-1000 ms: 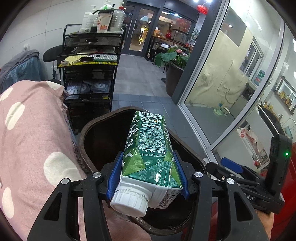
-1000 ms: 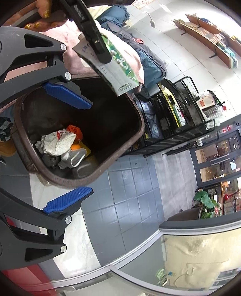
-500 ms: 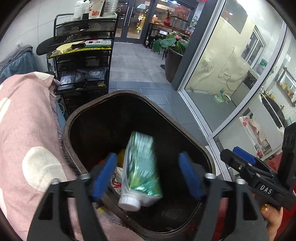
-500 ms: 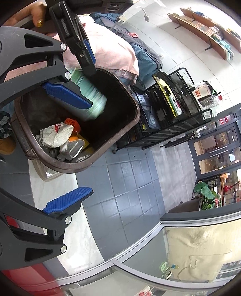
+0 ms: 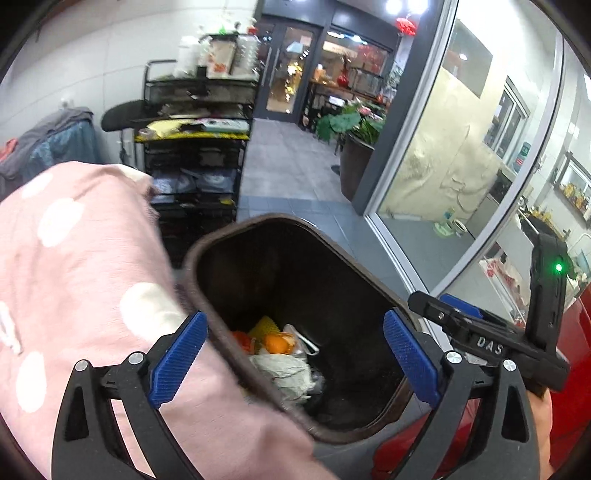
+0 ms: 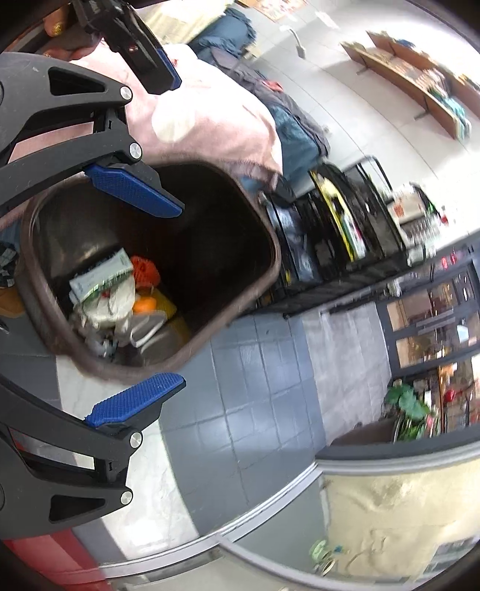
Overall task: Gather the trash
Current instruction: 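Move both tools back over the bed toward the plastic bag and candy packet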
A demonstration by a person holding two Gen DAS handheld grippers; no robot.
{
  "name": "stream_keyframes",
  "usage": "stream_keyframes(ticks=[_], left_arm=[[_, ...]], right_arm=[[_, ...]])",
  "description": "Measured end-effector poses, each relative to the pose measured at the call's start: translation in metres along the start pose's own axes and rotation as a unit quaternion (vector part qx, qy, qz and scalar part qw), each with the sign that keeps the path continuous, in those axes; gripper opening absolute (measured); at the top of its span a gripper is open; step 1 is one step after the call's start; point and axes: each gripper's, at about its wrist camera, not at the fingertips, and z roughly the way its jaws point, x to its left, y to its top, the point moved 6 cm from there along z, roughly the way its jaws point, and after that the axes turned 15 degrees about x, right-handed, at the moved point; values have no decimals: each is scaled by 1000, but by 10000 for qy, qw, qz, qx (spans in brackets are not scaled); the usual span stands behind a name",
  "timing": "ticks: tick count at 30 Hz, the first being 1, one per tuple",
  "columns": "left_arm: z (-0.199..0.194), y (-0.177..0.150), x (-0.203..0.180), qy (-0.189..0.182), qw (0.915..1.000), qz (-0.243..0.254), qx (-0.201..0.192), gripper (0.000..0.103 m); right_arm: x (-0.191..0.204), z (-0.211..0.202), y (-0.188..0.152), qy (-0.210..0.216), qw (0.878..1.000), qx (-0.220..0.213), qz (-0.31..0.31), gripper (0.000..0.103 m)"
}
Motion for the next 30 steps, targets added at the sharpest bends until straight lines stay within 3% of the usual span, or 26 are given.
stream_keyframes(ticks=[6, 12, 17, 30], left_arm=[[-37, -16, 43, 258, 9984, -374, -328, 97], [-76, -40, 97, 912, 9907, -798, -623, 97], [-106, -62, 149, 1243, 9804, -1304, -800, 97], [-169, -122, 269, 2123, 9489, -2174, -857, 97]], right_arm=[[68, 9, 2, 475, 9961, 141, -735, 85], [150, 19, -4, 942, 9825, 323, -1577, 85], [221, 23, -14, 1362, 9640, 543, -2219, 85], [374, 47, -56, 1843, 9063, 1153, -3624, 85]])
